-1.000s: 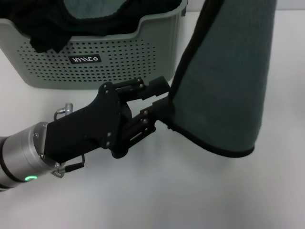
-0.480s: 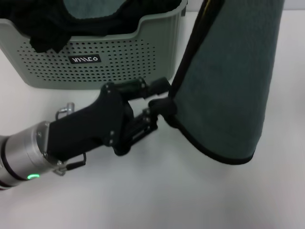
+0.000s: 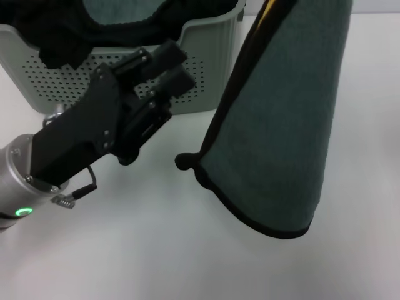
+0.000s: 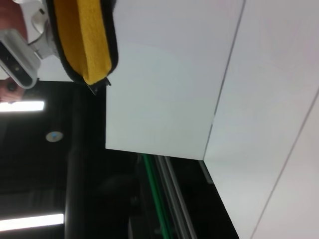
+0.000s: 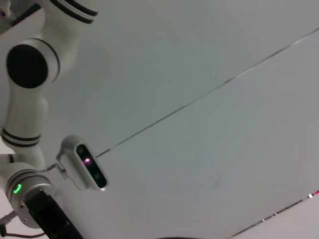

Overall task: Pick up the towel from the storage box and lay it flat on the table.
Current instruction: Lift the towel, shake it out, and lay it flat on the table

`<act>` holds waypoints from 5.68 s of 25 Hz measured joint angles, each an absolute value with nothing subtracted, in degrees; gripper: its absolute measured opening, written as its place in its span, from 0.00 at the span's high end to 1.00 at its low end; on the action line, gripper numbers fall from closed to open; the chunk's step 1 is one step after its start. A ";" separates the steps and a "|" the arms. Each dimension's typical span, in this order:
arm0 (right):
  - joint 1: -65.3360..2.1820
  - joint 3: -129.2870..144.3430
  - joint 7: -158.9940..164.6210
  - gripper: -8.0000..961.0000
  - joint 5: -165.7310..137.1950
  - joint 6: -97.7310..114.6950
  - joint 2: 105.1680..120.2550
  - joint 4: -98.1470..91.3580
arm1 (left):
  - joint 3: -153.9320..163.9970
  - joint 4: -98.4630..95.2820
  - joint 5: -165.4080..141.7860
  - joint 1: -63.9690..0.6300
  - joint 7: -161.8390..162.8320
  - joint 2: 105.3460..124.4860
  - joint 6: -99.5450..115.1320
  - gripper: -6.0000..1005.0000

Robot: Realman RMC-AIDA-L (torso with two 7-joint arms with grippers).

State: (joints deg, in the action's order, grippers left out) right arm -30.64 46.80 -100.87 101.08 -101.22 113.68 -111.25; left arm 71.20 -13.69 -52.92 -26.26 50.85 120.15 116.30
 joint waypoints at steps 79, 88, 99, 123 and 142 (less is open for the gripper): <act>-31.24 41.10 -104.57 0.93 109.61 -97.12 114.70 -109.26 | 82.63 -14.11 -57.69 -28.24 49.71 120.16 114.96 0.86; -28.30 41.89 -104.96 0.93 108.87 -97.25 115.39 -108.83 | 81.78 -14.22 -57.54 -27.97 50.46 119.83 114.96 0.98; -17.96 52.29 -95.52 0.93 106.07 -92.31 115.81 -107.09 | 73.55 -25.98 -56.69 -18.34 66.86 115.78 116.28 0.98; -3.84 63.18 -63.57 0.92 93.75 -89.05 115.62 -116.53 | 68.81 -62.06 -53.21 4.88 83.18 114.14 116.64 0.98; -3.30 71.26 -52.13 0.92 92.50 -96.20 115.46 -116.84 | 69.56 -65.39 -52.83 9.81 84.89 114.94 116.64 0.98</act>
State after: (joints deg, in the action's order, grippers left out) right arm -3.30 71.26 -52.13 92.50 -96.20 115.46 -116.84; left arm 69.56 -65.39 -52.83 9.81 84.89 114.94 116.64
